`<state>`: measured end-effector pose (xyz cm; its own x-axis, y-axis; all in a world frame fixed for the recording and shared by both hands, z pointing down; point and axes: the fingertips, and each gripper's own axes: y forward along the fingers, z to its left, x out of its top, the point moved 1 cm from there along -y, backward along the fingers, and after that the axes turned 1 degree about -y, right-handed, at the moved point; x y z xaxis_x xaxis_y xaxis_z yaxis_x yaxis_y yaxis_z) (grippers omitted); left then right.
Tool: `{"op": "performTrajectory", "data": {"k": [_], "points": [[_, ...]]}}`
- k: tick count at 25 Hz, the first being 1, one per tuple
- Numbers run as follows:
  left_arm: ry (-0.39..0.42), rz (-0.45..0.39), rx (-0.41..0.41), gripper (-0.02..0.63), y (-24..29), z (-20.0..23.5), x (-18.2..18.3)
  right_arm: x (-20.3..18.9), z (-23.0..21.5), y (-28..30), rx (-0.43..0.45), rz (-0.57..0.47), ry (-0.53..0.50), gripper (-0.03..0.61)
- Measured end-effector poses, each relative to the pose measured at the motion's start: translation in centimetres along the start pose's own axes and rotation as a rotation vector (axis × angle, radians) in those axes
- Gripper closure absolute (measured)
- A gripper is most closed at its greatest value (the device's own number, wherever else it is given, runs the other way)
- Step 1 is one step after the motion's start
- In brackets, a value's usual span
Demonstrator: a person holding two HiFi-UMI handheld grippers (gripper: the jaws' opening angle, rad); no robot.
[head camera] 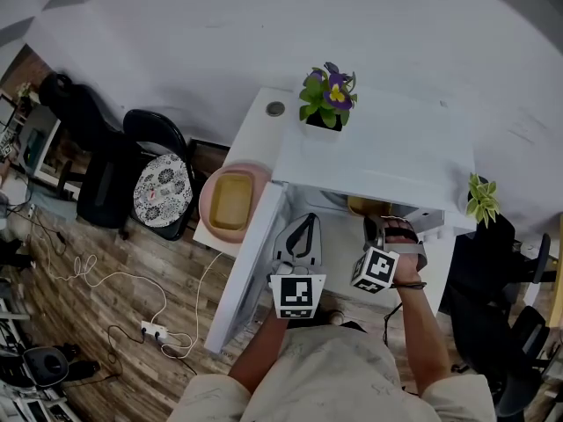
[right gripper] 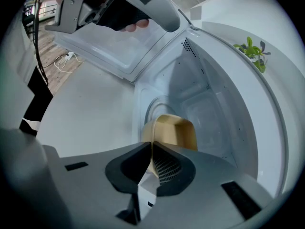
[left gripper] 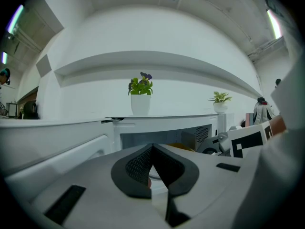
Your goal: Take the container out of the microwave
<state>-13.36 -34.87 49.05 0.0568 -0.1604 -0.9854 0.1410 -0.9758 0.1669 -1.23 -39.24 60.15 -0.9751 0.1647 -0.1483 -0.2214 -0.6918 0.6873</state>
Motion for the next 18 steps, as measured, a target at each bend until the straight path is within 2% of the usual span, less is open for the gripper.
{"op": "performTrajectory", "data": {"k": [10,18], "points": [[0.018,-0.01,0.009,0.607,-1.3,-0.8,0.9,0.6,1.1,-1.7,0.038,-0.035,0.006,0.546],[0.032,-0.014,0.035,0.607,-2.8,-1.2,1.5,0.1,2.2,-2.9,0.024,-0.05,-0.025,0.546]]}}
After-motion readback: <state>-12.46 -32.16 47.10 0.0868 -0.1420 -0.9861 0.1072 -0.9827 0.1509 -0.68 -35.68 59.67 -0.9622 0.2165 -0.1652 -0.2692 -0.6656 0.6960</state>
